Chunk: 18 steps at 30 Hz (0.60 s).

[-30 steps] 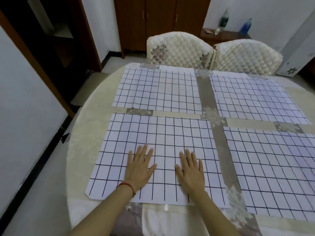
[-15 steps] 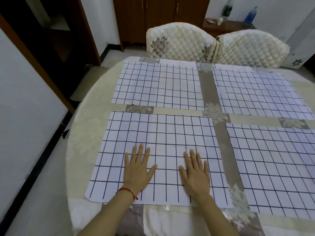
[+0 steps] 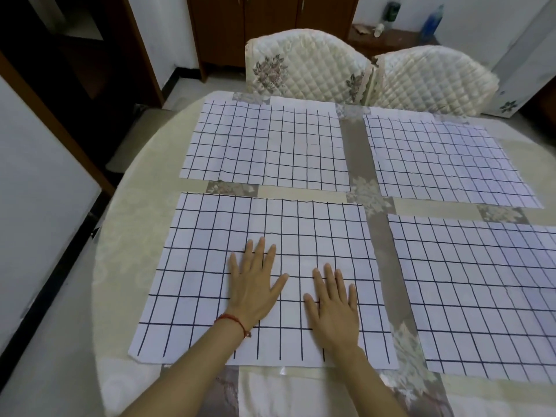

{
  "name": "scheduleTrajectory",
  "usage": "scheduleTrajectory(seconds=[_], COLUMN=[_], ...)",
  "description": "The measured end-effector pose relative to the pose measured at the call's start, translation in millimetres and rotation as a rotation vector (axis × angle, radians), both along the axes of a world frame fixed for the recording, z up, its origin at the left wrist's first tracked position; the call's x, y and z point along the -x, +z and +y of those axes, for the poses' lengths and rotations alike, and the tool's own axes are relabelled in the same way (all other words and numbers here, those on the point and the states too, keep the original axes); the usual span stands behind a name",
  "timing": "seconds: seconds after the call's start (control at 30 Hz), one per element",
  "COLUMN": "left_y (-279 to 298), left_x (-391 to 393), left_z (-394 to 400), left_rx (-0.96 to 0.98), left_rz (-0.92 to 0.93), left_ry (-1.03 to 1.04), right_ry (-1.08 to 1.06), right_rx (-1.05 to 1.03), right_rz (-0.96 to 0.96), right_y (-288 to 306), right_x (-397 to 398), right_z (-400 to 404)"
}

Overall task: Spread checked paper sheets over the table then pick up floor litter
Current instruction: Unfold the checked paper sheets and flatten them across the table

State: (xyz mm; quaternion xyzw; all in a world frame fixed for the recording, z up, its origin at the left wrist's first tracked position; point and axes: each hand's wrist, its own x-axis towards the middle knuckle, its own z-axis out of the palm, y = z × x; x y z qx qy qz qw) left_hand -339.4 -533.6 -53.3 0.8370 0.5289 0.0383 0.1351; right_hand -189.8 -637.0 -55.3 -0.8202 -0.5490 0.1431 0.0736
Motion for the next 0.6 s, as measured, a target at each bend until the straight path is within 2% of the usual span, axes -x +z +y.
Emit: scheduleTrajectory(seconds=[0.17,0.27,0.47,0.53,0.6], left_y=[-13,-15,-14,-14,-14], left_x=[-7,-6,-9,-8,-8], left_z=[0,0,-1,-1,-1], left_rx=[0.012,0.007,0.003,-0.001,0.01], left_rz=[0.056,0.054,0.074,0.082,0.081], left_ry=[-0.015,-0.008,0.009,0.008,0.004], right_ry=[-0.025,-0.046,0.206,0.131,-0.065], right_rx=[0.012,-0.068,-0.037,-0.044,-0.031], right_rz=[0.063,0.102,0.07,0.005,0.0], right_y=[8,13,7,1,-2], right_x=[3,9,4,-16,-40], right_z=[-2,20,67,59,47])
